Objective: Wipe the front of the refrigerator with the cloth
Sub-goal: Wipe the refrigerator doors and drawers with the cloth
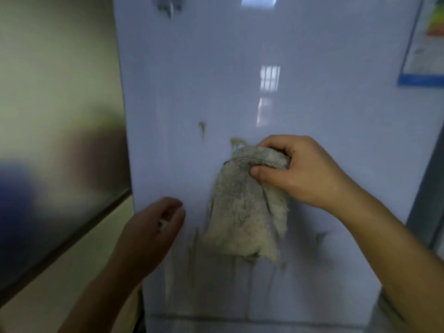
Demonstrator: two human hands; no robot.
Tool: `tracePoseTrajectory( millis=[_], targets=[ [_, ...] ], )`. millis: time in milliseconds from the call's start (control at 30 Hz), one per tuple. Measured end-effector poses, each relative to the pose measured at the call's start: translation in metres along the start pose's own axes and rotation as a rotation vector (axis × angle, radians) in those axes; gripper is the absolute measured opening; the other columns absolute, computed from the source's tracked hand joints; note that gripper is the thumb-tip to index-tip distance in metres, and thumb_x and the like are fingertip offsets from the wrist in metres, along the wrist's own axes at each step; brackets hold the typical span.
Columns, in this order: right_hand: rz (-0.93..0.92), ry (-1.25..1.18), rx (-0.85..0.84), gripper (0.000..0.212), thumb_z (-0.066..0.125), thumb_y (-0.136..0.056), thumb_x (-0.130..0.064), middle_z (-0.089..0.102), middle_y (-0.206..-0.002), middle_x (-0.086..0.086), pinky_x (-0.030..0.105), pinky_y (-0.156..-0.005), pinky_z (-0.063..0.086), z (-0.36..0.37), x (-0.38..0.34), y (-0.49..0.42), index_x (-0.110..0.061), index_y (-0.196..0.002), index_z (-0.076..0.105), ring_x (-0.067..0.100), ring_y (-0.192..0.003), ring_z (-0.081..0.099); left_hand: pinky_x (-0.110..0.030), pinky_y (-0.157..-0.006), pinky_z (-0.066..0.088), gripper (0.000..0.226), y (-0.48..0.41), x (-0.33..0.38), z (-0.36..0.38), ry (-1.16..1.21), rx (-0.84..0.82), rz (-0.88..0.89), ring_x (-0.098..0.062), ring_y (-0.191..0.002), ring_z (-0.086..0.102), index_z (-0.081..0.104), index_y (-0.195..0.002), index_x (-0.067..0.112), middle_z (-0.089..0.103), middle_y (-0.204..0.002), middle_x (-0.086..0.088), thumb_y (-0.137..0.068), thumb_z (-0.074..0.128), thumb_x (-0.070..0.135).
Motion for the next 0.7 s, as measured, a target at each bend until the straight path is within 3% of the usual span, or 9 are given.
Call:
tracePoseTrajectory(
  millis=[133, 233, 300, 400, 467, 533, 700],
  targets=[
    [-0.170, 0.113, 0.184, 0.017, 0.082, -0.083, -0.028, 0.072, -0.087, -0.016, 0.018, -0.075, 0.051, -0.051, -0.046, -0.052, -0.033, -0.096, 0.071, 0.000, -0.085, 0.067, -0.034, -0.077, 0.054, 0.040, -0.038, 0.039, -0.051, -0.056, 0.189, 0.091, -0.003, -0.084, 0.063, 0.065, -0.115, 0.029, 0.066, -0.099, 0.015, -0.096, 0.045, 0.057],
    [-0.284, 0.185, 0.286, 0.017, 0.080, -0.085, -0.027, 0.068, -0.086, -0.021, 0.013, -0.074, 0.047, -0.080, -0.078, -0.084, -0.032, -0.098, 0.069, -0.001, -0.085, 0.064, -0.031, -0.079, 0.047, 0.037, -0.060, 0.070, -0.087, -0.118, 0.339, 0.187, -0.011, -0.092, 0.060, 0.064, -0.120, 0.026, 0.064, -0.107, 0.011, -0.097, 0.050, 0.051],
    [-0.331, 0.242, 0.334, 0.016, 0.077, -0.087, -0.028, 0.066, -0.086, -0.021, 0.017, -0.075, 0.048, -0.089, -0.087, -0.102, -0.033, -0.099, 0.067, 0.001, -0.085, 0.063, -0.029, -0.085, 0.043, 0.041, -0.074, 0.087, -0.102, -0.180, 0.406, 0.261, -0.017, -0.104, 0.058, 0.063, -0.122, 0.021, 0.065, -0.118, 0.003, -0.093, 0.050, 0.047],
    [-0.406, 0.384, 0.403, 0.023, 0.076, -0.086, -0.030, 0.067, -0.103, -0.005, 0.037, -0.086, 0.050, -0.083, -0.087, -0.117, -0.022, -0.106, 0.068, 0.016, -0.099, 0.059, -0.042, -0.100, 0.045, 0.050, -0.090, 0.092, -0.110, -0.252, 0.474, 0.299, -0.029, -0.123, 0.055, 0.061, -0.127, 0.012, 0.059, -0.134, -0.007, -0.092, 0.047, 0.046],
    [-0.478, 0.511, 0.473, 0.039, 0.078, -0.082, -0.036, 0.061, -0.120, 0.003, 0.037, -0.094, 0.042, -0.070, -0.090, -0.116, -0.018, -0.115, 0.067, 0.022, -0.112, 0.051, -0.047, -0.103, 0.046, 0.053, -0.097, 0.087, -0.106, -0.322, 0.489, 0.288, -0.034, -0.126, 0.054, 0.059, -0.130, 0.010, 0.056, -0.139, -0.011, -0.093, 0.047, 0.046],
    [-0.553, 0.621, 0.576, 0.045, 0.079, -0.080, -0.036, 0.058, -0.127, 0.008, 0.034, -0.093, 0.031, -0.060, -0.096, -0.109, -0.015, -0.116, 0.064, 0.024, -0.115, 0.048, -0.048, -0.103, 0.046, 0.053, -0.099, 0.082, -0.099, -0.365, 0.477, 0.296, -0.035, -0.128, 0.053, 0.058, -0.132, 0.010, 0.053, -0.142, -0.012, -0.093, 0.047, 0.046],
    [-0.697, 0.739, 0.704, 0.013, 0.070, -0.085, -0.011, 0.060, -0.098, 0.012, 0.030, -0.075, 0.020, -0.042, -0.110, -0.092, -0.010, -0.095, 0.062, 0.027, -0.086, 0.049, -0.047, -0.100, 0.045, 0.053, -0.095, 0.074, -0.092, -0.414, 0.456, 0.313, -0.035, -0.132, 0.049, 0.058, -0.132, 0.011, 0.049, -0.147, -0.013, -0.094, 0.045, 0.046]
  ],
)
Point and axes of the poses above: each hand's wrist, its own y-axis away from the middle knuckle, its own z-axis out of the palm, x = y × z, the point moved 10 cm from there along -y, towards the middle knuckle
